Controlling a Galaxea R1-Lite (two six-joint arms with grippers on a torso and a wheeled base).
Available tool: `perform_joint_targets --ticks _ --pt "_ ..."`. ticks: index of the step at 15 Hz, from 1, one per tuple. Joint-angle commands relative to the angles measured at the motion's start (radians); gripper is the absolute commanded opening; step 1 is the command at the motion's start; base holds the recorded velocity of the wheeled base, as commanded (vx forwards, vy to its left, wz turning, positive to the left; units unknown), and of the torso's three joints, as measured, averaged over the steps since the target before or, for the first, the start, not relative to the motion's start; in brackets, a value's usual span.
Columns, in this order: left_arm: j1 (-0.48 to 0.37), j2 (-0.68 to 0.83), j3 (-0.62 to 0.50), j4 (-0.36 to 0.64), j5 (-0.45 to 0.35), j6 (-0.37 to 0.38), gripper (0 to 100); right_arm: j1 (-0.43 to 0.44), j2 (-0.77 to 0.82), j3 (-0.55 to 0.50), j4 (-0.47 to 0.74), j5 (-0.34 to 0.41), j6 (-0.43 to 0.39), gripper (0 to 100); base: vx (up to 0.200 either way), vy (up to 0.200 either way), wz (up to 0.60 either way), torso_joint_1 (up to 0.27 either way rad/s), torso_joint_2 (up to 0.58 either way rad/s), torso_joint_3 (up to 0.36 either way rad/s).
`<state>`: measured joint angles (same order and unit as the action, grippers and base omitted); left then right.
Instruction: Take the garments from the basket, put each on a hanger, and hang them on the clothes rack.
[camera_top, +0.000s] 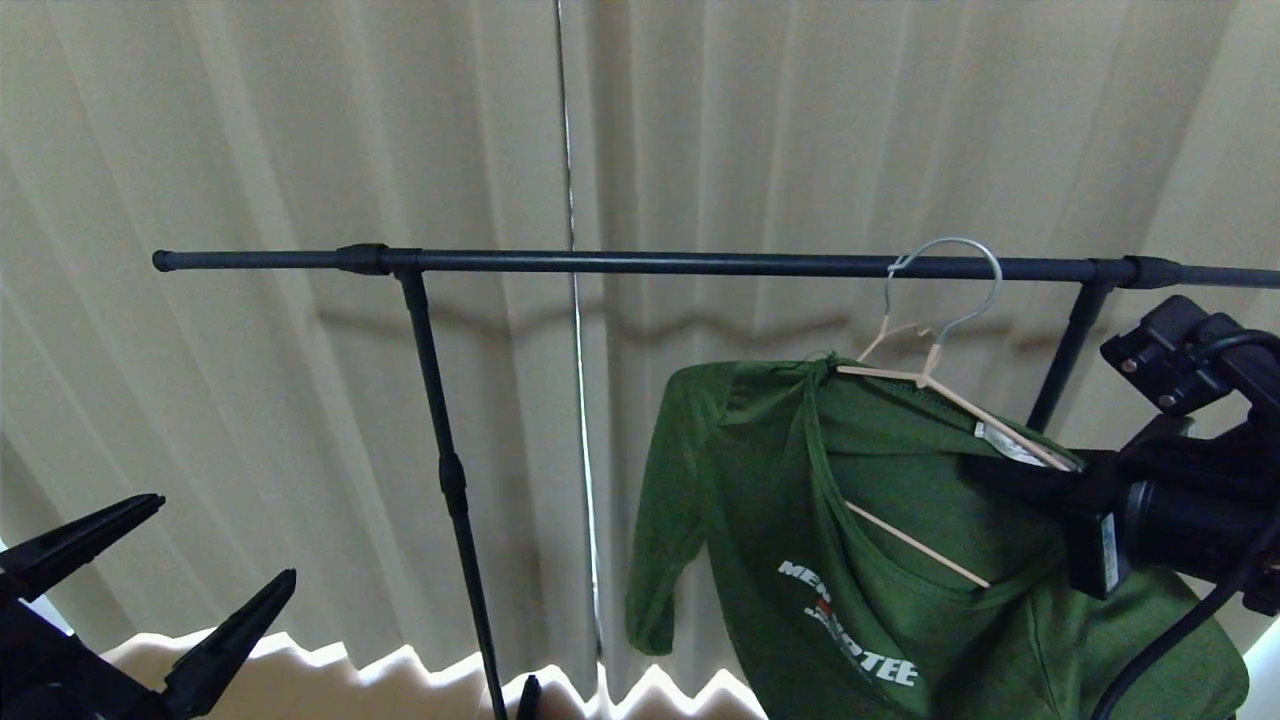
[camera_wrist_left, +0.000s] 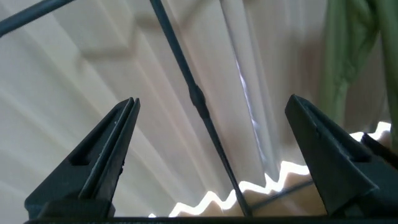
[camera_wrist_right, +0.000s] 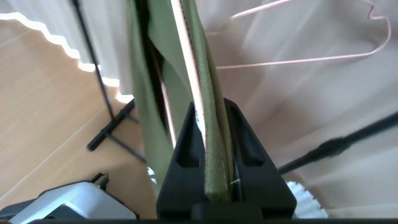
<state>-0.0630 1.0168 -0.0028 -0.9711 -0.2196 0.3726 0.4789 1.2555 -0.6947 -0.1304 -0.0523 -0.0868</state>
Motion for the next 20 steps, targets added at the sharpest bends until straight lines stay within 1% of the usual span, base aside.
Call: perform_joint_targets --ticks 1,3,4,6,7,8,9,13,14,16,19,20 --pt "0.0 -0.017 0.003 0.0 0.0 0.0 100 0.0 0.028 -0.011 -0.003 0.0 -0.001 0 0.2 0.0 0.0 0.002 0.01 -0.002" --pt "0.0 -0.032 0.003 0.0 -0.001 -0.001 100 -0.002 0.048 -0.02 -0.003 -0.001 0.001 0 0.2 0.0 0.0 0.005 0.0 0.007" --pt "0.0 -0.041 0.003 0.0 -0.001 -0.012 100 -0.003 0.064 -0.025 -0.005 -0.004 0.001 0 0.0 0.0 0.0 0.0 0.0 0.0" --pt "0.0 -0.037 0.003 0.002 -0.001 -0.069 100 -0.006 0.097 -0.045 -0.005 -0.004 0.004 0 0.0 0.0 0.0 0.0 0.0 0.0" --pt "0.0 -0.04 0.003 0.002 -0.001 -0.086 100 -0.006 0.122 -0.066 -0.003 -0.006 0.016 0 0.0 0.0 0.0 0.0 0.0 0.0" --pt "0.0 -0.041 0.003 0.002 -0.001 -0.087 100 -0.008 0.127 -0.069 -0.005 -0.006 0.018 0 0.0 0.0 0.0 0.0 0.0 0.0" --pt "0.0 -0.043 0.003 0.002 0.0 -0.087 100 -0.025 0.166 -0.114 -0.003 -0.006 0.019 0 0.0 0.0 0.0 0.0 0.0 0.0" --pt "0.025 -0.043 0.003 0.002 0.0 -0.087 100 -0.037 0.243 -0.181 -0.003 -0.006 0.036 0 0.0 0.0 0.0 0.0 0.0 0.0" --pt "0.025 -0.043 0.003 0.002 0.0 -0.087 100 -0.037 0.245 -0.183 -0.003 -0.006 0.036 0 0.0 0.0 0.0 0.0 0.0 0.0" --pt "0.023 -0.041 0.003 0.002 -0.001 -0.087 100 -0.056 0.312 -0.236 -0.005 -0.006 0.053 0 0.0 0.0 0.0 0.0 0.0 0.0" --pt "0.022 -0.043 0.003 0.002 -0.001 -0.086 100 -0.075 0.366 -0.302 -0.001 -0.007 0.062 0 0.0 0.0 0.0 0.0 0.0 0.0" --pt "0.022 -0.043 0.003 0.002 -0.001 -0.086 100 -0.077 0.37 -0.309 0.0 -0.007 0.062 0 0.0 0.0 0.0 0.0 0.0 0.0"
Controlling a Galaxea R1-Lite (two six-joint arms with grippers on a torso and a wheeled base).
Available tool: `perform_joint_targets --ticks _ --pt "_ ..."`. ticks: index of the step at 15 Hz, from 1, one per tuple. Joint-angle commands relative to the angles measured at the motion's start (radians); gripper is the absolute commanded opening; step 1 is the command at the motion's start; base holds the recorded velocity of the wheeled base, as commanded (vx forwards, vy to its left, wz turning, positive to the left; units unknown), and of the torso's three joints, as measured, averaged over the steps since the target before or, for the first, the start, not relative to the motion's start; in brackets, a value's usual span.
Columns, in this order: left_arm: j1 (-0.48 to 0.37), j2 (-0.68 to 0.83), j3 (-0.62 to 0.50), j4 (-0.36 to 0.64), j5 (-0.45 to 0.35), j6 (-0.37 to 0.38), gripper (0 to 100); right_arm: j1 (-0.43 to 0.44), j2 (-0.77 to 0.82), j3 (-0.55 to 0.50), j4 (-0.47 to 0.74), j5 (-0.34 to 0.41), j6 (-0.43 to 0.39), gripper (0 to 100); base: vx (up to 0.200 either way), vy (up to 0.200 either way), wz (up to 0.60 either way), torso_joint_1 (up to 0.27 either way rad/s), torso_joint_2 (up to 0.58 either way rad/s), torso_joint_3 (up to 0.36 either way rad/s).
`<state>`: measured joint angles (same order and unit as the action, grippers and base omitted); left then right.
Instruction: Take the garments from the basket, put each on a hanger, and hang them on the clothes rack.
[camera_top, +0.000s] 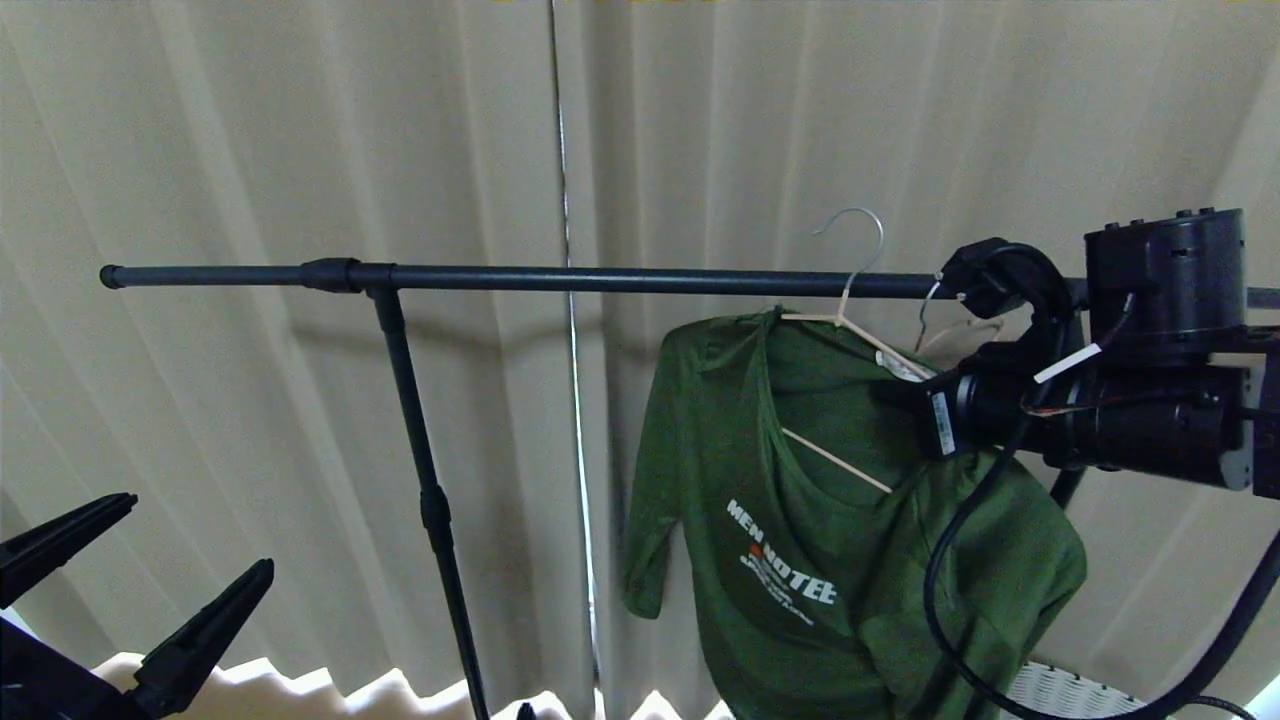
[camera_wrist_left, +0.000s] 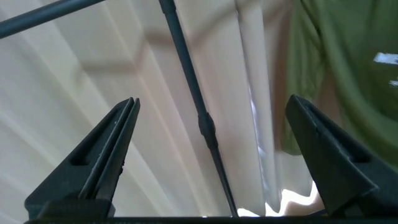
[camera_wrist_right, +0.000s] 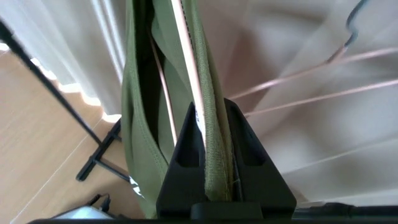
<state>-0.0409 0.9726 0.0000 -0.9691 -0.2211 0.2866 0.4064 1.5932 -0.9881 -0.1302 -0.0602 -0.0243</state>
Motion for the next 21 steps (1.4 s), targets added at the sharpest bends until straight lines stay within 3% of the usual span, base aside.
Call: perform_joint_targets --ticks 1,11,21 --pt "-0.001 0.0 0.0 0.0 0.0 0.002 100 -0.009 0.047 -0.034 0.012 0.0 0.0 0 0.0 0.0 0.0 0.0 0.0 0.0" --pt "-0.022 -0.008 0.0 0.021 -0.003 0.016 100 -0.052 0.191 -0.158 0.055 0.0 0.001 0 0.0 0.0 0.0 0.0 0.0 0.0" --pt "-0.025 -0.014 0.0 0.036 -0.003 0.016 100 -0.027 0.183 -0.15 0.093 0.0 0.001 0 0.0 0.0 0.0 0.0 0.0 0.0"
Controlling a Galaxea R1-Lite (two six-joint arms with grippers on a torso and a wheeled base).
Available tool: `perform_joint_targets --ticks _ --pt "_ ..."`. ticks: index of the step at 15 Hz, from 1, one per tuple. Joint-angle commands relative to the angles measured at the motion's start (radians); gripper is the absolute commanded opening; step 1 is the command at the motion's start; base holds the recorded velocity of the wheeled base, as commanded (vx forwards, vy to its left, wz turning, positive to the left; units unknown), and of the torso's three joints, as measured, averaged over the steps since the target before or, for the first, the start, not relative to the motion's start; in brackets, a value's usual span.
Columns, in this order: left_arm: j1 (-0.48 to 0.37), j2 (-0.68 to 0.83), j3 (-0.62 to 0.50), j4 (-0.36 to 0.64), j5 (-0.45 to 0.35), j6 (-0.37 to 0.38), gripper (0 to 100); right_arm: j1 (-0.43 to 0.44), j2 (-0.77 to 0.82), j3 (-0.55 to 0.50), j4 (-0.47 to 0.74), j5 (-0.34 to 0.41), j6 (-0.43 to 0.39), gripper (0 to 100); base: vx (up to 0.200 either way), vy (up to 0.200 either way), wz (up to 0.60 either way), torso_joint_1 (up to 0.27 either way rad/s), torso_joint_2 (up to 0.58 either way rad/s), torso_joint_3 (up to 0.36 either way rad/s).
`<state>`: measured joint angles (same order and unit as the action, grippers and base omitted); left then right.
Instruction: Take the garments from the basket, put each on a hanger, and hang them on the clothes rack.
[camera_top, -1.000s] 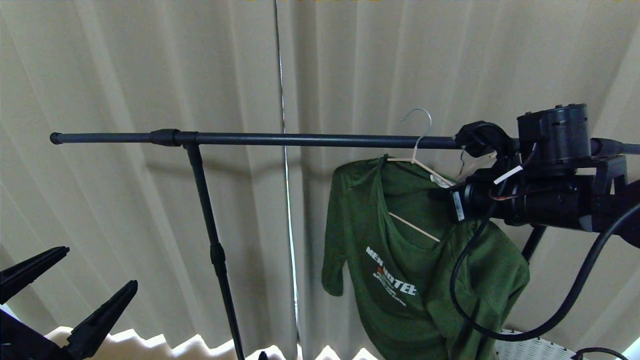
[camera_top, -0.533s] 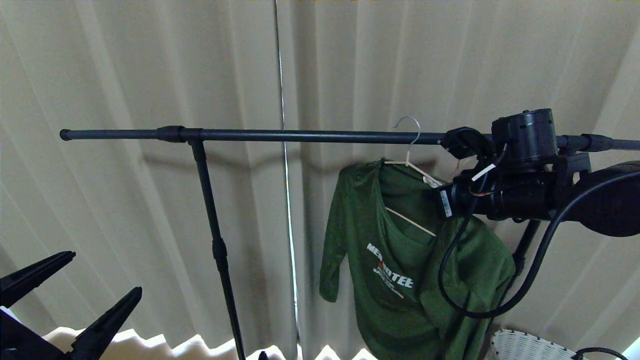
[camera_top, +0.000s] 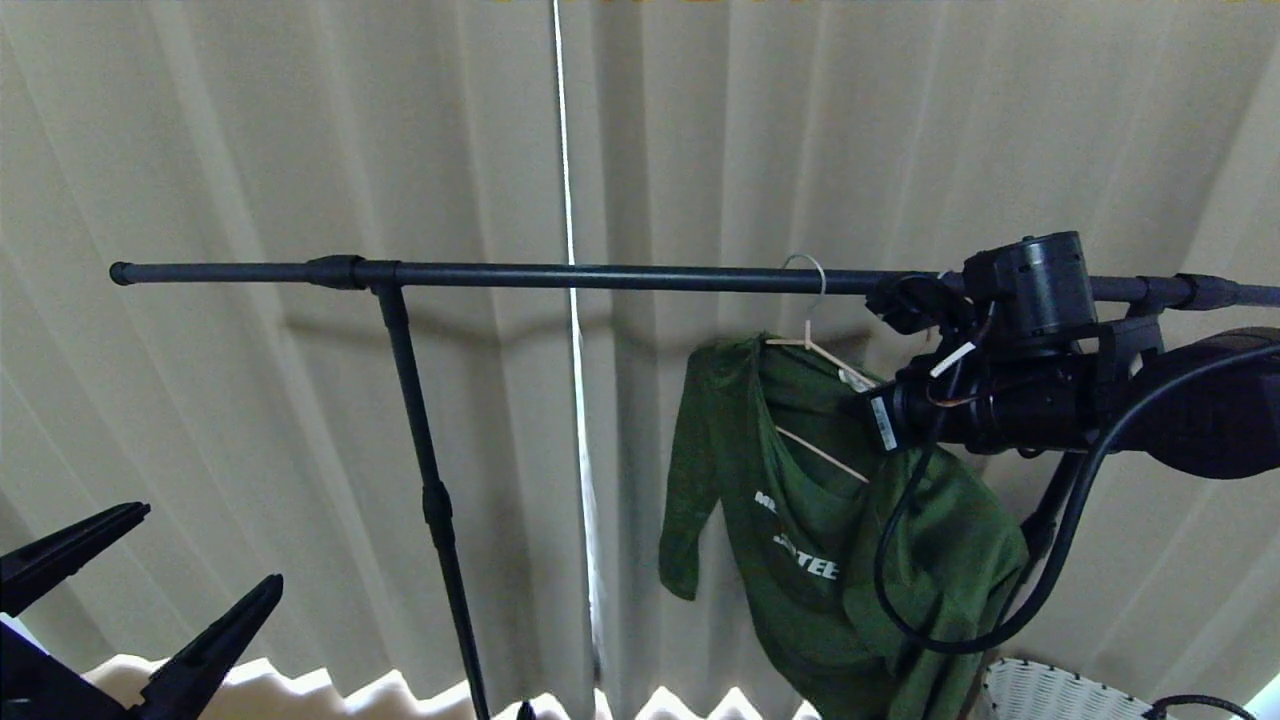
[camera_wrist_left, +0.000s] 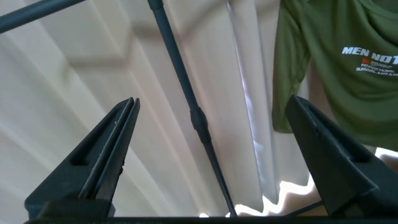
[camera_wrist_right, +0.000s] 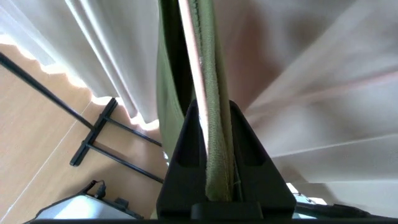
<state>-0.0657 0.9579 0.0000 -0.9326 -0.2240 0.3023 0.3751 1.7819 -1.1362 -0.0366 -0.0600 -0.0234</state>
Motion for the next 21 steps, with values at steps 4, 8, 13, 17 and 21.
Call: perform_joint_targets --ticks 4,8,13,17,21 --pt "0.0 -0.002 0.0 0.0 0.0 0.0 100 0.004 -0.002 -0.005 -0.002 0.0 -0.001 0 0.0 0.0 0.0 0.0 0.0 0.0" --pt "0.0 -0.007 0.0 0.0 0.0 0.0 100 0.005 -0.007 -0.002 -0.008 0.0 0.0 100 0.0 0.0 0.0 0.0 0.0 0.0" --pt "0.0 -0.016 0.0 0.003 0.0 0.0 100 0.033 -0.036 0.036 -0.052 0.006 0.056 100 0.0 0.0 0.0 0.0 0.0 0.0" --pt "0.001 -0.067 0.0 0.072 0.0 -0.002 100 0.071 -0.118 0.173 -0.238 0.011 0.08 100 0.0 0.0 0.0 0.0 0.0 0.0" --pt "0.006 -0.096 0.0 0.1 0.002 -0.003 100 0.119 -0.217 0.339 -0.41 0.011 0.082 100 0.0 0.0 0.0 0.0 0.0 0.0"
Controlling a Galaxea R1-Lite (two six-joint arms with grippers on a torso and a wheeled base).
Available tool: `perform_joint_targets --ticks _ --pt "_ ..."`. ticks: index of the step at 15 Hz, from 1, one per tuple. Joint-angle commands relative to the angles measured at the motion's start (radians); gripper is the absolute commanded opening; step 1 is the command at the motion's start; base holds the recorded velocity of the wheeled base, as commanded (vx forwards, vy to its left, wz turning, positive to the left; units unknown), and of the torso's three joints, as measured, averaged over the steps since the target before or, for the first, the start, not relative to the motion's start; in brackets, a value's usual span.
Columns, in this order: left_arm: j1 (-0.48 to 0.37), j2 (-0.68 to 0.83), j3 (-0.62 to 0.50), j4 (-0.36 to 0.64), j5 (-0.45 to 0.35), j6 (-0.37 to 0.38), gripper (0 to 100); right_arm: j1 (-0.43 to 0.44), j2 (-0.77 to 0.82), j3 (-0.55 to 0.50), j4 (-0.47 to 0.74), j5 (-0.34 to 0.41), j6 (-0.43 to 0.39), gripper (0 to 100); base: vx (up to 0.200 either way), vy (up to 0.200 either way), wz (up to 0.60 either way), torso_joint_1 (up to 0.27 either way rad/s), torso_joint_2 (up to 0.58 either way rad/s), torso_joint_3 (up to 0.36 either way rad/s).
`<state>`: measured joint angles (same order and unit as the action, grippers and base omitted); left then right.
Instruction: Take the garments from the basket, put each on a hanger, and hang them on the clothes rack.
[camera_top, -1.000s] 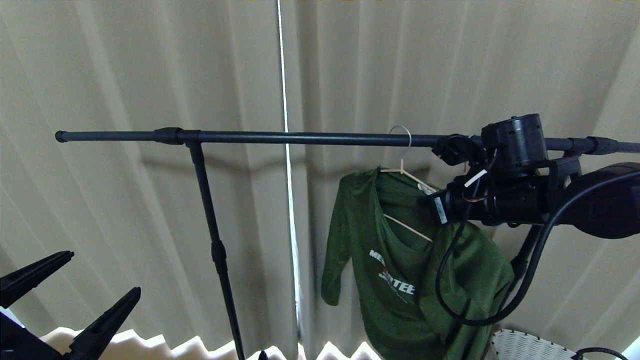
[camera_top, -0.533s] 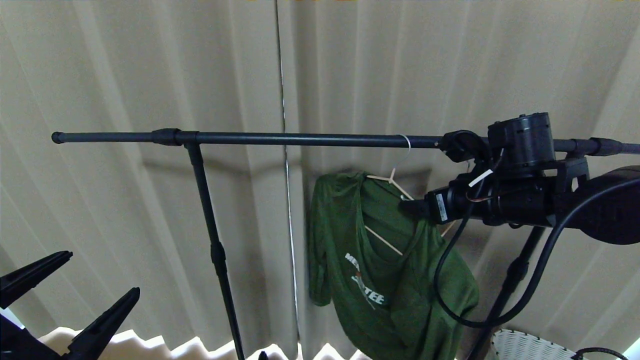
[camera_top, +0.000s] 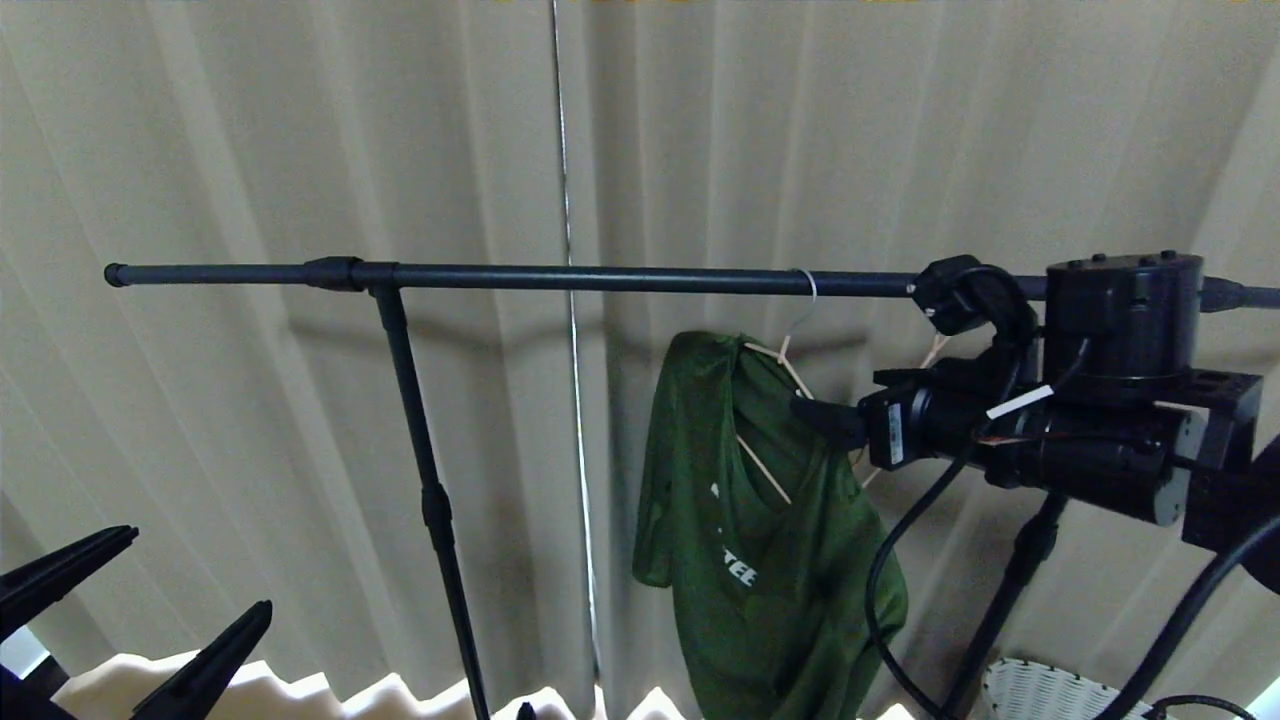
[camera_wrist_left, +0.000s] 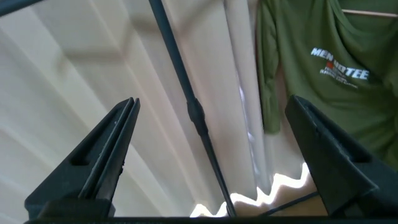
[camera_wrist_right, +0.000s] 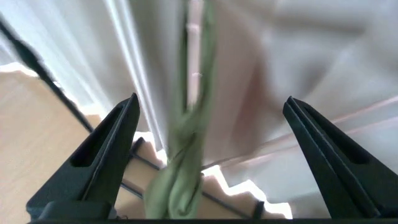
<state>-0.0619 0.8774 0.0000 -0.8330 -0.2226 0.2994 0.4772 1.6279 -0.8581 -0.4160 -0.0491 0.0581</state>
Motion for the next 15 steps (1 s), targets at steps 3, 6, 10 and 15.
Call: perform_joint_targets --ticks 3,6,10,15 --pt "0.062 -0.031 0.0 0.0 0.026 -0.017 100 0.017 -0.233 0.286 -0.257 -0.011 -0.006 100 0.0 0.0 0.0 0.0 0.0 0.0" --pt "0.168 -0.054 0.0 0.003 0.031 -0.036 100 0.011 -0.438 0.488 -0.303 -0.014 -0.073 100 0.0 0.0 0.0 0.0 0.0 0.0" --pt "0.312 -0.166 0.0 0.127 0.042 -0.098 100 -0.197 -0.652 0.694 -0.268 -0.014 -0.236 100 0.0 0.0 0.0 0.0 0.0 0.0" --pt "0.336 -0.598 -0.002 0.56 0.034 -0.109 100 -0.358 -1.051 0.732 0.253 -0.009 -0.262 100 0.0 0.0 0.0 0.0 0.0 0.0"
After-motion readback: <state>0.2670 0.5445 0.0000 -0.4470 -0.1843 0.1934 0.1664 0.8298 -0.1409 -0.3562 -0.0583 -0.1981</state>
